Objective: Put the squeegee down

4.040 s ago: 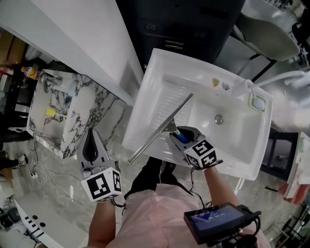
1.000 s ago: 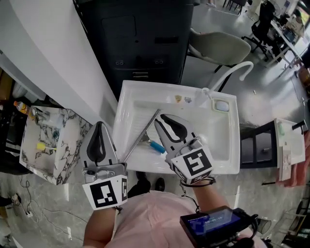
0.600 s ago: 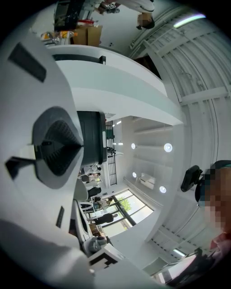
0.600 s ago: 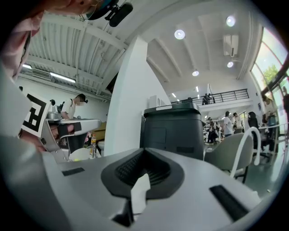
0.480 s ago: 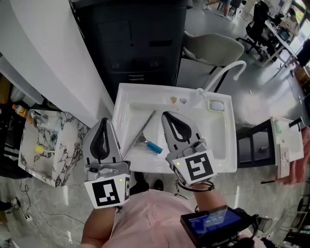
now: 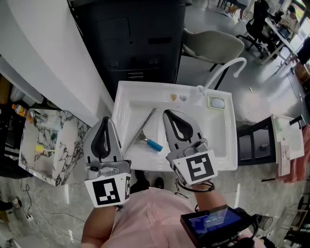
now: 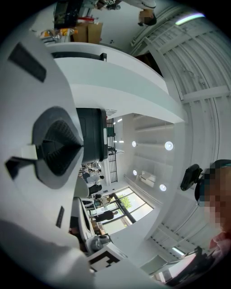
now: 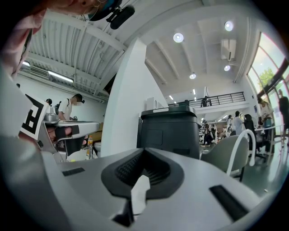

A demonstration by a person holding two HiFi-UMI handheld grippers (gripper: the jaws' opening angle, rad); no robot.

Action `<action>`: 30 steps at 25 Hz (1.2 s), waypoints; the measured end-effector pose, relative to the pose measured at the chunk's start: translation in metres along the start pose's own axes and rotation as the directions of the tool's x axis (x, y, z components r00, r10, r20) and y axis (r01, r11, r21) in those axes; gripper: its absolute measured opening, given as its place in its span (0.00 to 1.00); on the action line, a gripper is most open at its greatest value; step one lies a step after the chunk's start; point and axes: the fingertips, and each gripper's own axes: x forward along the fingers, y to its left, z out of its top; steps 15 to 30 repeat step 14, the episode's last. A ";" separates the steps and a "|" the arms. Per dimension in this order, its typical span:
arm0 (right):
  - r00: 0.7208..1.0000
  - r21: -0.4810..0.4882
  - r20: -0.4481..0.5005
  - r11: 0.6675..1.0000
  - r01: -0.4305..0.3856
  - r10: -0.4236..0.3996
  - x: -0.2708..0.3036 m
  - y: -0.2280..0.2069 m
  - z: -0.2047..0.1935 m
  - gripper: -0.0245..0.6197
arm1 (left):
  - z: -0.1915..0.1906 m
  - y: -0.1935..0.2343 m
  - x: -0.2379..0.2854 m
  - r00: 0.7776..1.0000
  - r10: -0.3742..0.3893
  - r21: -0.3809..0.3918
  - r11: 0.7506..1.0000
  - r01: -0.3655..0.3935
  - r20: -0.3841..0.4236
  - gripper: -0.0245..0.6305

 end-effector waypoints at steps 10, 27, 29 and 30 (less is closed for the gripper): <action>1.000 0.003 0.019 1.000 -0.005 0.005 0.000 0.001 0.001 0.04 | -0.002 -0.002 0.001 1.000 -0.006 -0.005 1.000 0.006 -0.006 0.05; 1.000 -0.001 0.021 1.000 -0.002 0.002 -0.001 0.001 0.000 0.04 | -0.003 -0.002 0.000 1.000 -0.009 -0.007 1.000 0.009 -0.007 0.05; 1.000 -0.001 0.021 1.000 -0.002 0.002 -0.001 0.001 0.000 0.04 | -0.003 -0.002 0.000 1.000 -0.009 -0.007 1.000 0.009 -0.007 0.05; 1.000 -0.001 0.021 1.000 -0.002 0.002 -0.001 0.001 0.000 0.04 | -0.003 -0.002 0.000 1.000 -0.009 -0.007 1.000 0.009 -0.007 0.05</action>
